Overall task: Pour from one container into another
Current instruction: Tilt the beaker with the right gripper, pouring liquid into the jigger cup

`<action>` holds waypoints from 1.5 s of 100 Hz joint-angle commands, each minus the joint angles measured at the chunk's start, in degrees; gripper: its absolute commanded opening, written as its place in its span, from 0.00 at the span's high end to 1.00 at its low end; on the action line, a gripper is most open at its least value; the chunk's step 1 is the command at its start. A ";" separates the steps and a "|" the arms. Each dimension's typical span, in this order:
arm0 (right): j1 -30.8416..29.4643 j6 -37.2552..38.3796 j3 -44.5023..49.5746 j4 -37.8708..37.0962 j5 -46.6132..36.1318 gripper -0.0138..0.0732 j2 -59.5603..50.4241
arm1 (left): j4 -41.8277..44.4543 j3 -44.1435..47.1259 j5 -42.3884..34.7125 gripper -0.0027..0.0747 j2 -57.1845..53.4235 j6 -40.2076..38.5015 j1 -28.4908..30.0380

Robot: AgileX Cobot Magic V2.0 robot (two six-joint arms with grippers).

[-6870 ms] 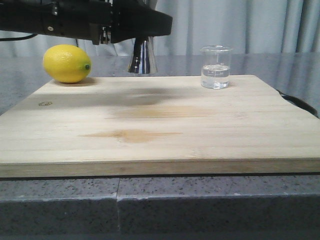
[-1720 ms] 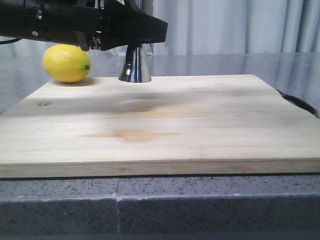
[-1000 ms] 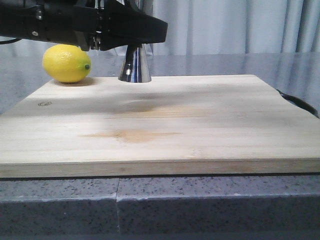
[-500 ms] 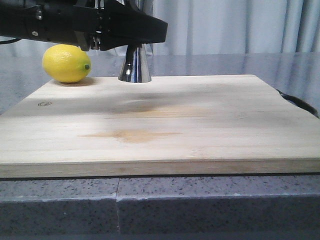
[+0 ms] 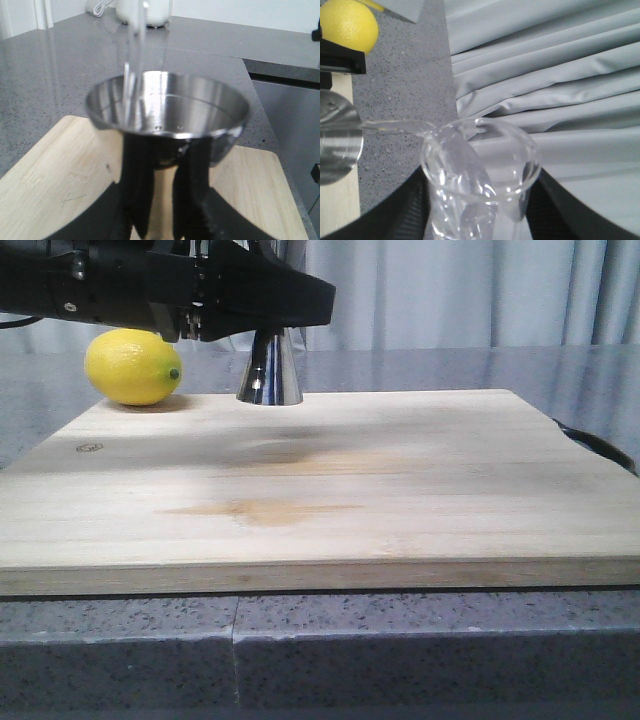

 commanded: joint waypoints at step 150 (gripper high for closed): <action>4.11 -0.18 -2.17 -4.04 3.85 0.52 -1.56 | -4.81 -1.06 5.80 0.76 -2.96 -0.12 -0.11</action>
